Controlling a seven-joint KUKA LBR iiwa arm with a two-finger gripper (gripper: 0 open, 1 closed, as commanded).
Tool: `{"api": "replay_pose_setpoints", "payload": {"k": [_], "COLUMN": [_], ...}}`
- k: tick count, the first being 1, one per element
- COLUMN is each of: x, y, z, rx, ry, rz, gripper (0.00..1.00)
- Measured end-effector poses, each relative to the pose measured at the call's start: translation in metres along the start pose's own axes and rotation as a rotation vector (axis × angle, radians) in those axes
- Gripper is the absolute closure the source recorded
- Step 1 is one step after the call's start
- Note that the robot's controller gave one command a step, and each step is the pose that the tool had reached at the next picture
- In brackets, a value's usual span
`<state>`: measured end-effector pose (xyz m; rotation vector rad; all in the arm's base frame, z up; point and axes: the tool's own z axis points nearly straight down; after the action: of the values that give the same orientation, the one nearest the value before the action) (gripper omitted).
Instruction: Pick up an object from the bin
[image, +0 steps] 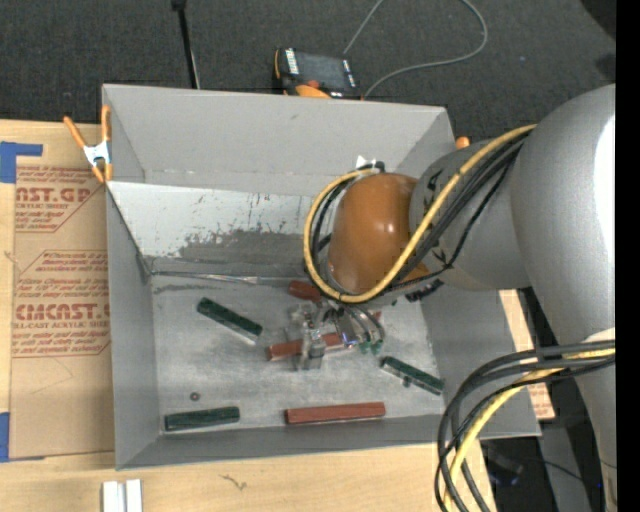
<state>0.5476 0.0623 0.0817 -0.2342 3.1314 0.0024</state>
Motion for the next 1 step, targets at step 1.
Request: {"api": "replay_pose_setpoints", "payload": {"k": [1], "x": [-0.0010], "y": [0.0003], "z": [-0.0440], "rx": [0.001], "ry": [-0.004], "rz": [0.000], "gripper": [1.00]}}
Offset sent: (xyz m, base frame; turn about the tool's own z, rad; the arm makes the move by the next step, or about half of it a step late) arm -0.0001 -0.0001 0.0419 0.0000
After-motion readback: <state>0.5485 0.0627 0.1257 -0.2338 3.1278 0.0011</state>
